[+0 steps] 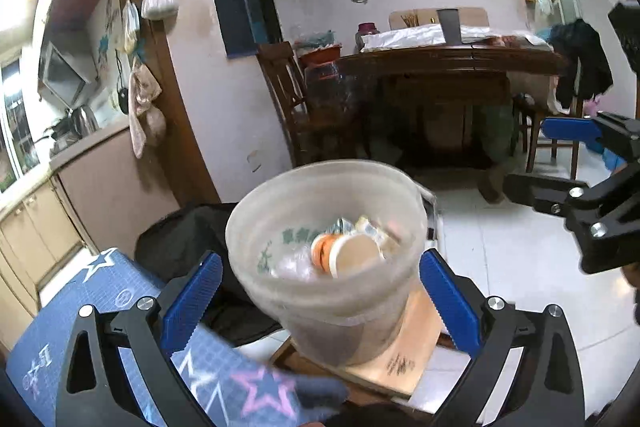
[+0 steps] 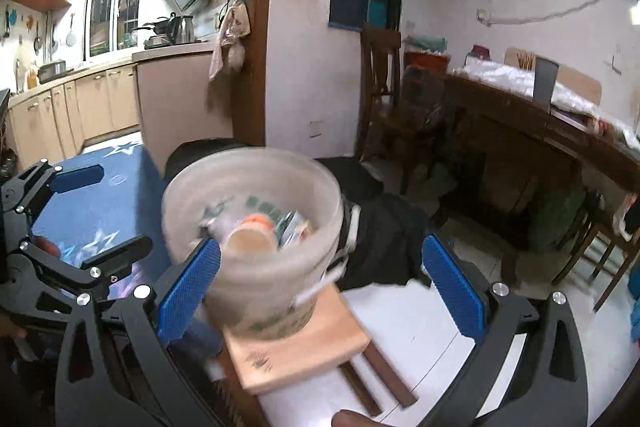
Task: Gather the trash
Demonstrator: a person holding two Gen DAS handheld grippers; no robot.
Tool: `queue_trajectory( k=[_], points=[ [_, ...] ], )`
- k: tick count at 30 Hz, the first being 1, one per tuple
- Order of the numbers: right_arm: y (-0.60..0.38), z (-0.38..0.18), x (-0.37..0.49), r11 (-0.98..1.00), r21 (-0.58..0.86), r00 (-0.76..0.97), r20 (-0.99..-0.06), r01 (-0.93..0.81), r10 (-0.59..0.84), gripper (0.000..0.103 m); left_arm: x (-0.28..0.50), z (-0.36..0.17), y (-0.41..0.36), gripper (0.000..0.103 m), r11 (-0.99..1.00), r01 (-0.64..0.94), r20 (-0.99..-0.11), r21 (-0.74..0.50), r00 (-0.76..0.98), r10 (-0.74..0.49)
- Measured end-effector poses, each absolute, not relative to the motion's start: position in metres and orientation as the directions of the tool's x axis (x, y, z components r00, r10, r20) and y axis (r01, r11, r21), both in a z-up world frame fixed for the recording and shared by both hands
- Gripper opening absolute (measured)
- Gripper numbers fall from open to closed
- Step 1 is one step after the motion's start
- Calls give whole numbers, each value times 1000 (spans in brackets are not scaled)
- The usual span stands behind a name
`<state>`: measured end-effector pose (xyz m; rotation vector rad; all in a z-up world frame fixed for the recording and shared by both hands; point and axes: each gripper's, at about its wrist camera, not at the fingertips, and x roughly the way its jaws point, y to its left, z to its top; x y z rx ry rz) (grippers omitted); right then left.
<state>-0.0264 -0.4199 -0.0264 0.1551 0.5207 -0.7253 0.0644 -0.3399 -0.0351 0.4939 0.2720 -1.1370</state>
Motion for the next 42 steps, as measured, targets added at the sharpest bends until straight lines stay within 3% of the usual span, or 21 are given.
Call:
queue_trajectory(
  k=[8, 15, 27, 42],
  points=[
    [-385, -44, -62, 687, -25, 577, -520, 726, -629, 98, 33, -50, -290, 99, 432, 873, -402, 226, 487, -775],
    [-366, -62, -65, 697, -26, 571, -552, 717, -608, 98, 29, -56, -266, 99, 489, 853, -436, 184, 516, -737],
    [-363, -46, -61, 702, -11, 595, -522, 712, -611, 98, 6, -45, -280, 99, 476, 808, -400, 348, 587, -704],
    [-373, -38, -58, 686, -3, 585, -518, 728, -624, 98, 26, -50, -289, 99, 483, 844, -519, 234, 528, -672]
  ],
)
